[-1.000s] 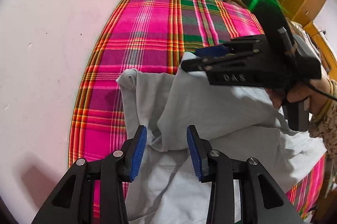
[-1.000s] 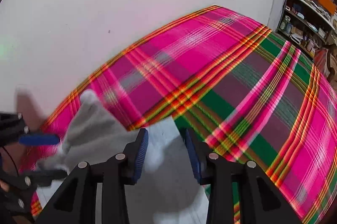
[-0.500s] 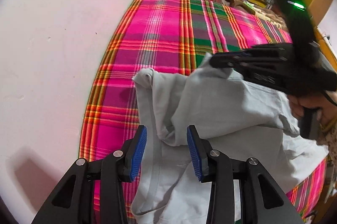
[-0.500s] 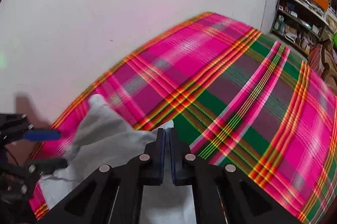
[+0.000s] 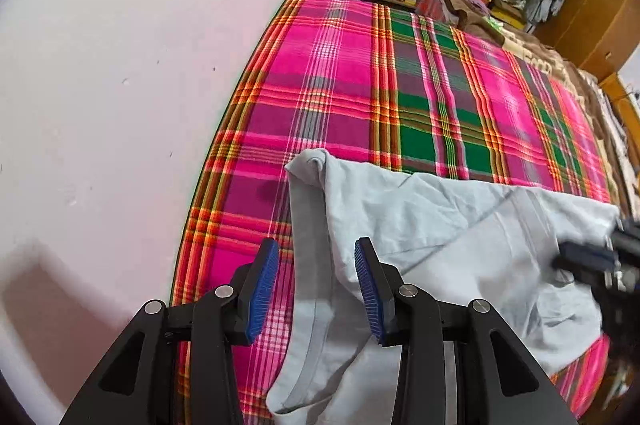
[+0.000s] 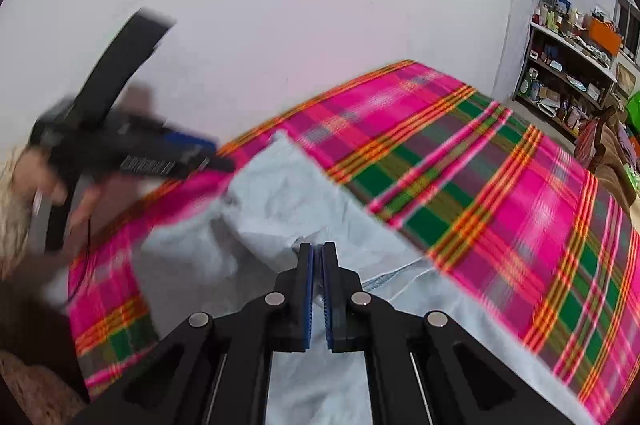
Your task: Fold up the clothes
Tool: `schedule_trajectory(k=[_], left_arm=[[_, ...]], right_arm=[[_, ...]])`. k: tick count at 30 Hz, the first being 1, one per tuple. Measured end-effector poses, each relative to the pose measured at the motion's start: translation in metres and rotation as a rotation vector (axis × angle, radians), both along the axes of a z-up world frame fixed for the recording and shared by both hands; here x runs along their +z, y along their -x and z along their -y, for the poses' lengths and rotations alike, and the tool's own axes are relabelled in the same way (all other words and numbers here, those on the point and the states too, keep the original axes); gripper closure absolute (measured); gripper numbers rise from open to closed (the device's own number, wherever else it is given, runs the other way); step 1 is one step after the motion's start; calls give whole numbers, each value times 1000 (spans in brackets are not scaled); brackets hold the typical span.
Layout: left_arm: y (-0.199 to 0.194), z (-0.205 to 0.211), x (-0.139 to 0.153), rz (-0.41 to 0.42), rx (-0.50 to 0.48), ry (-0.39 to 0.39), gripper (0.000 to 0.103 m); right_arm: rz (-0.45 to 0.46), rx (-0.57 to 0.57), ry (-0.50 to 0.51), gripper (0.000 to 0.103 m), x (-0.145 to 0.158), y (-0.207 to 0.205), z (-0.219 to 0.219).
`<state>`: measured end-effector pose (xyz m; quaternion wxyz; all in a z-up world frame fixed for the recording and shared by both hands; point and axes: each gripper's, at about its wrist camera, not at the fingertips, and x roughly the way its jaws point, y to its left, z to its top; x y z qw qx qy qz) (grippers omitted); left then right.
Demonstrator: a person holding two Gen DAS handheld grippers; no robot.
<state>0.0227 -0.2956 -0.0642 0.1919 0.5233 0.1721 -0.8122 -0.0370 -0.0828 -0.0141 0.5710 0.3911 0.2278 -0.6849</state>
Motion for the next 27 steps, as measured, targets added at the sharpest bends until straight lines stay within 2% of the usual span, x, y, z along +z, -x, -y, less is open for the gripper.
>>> schedule_trajectory(k=[6, 10, 18, 21, 27], left_arm=[[15, -16, -2, 1, -41, 14, 62], [32, -24, -9, 4, -57, 10, 62], [42, -28, -19, 41, -74, 18, 62], [38, -26, -22, 47, -76, 10, 62], [28, -29, -25, 68, -96, 27, 62]], right_arm=[[47, -11, -36, 98, -28, -27, -24], [135, -44, -32, 98, -44, -38, -30], [268, -103, 14, 98, -46, -58, -28], [291, -115, 24, 98, -45, -72, -30], [372, -81, -21, 96, -51, -87, -29]])
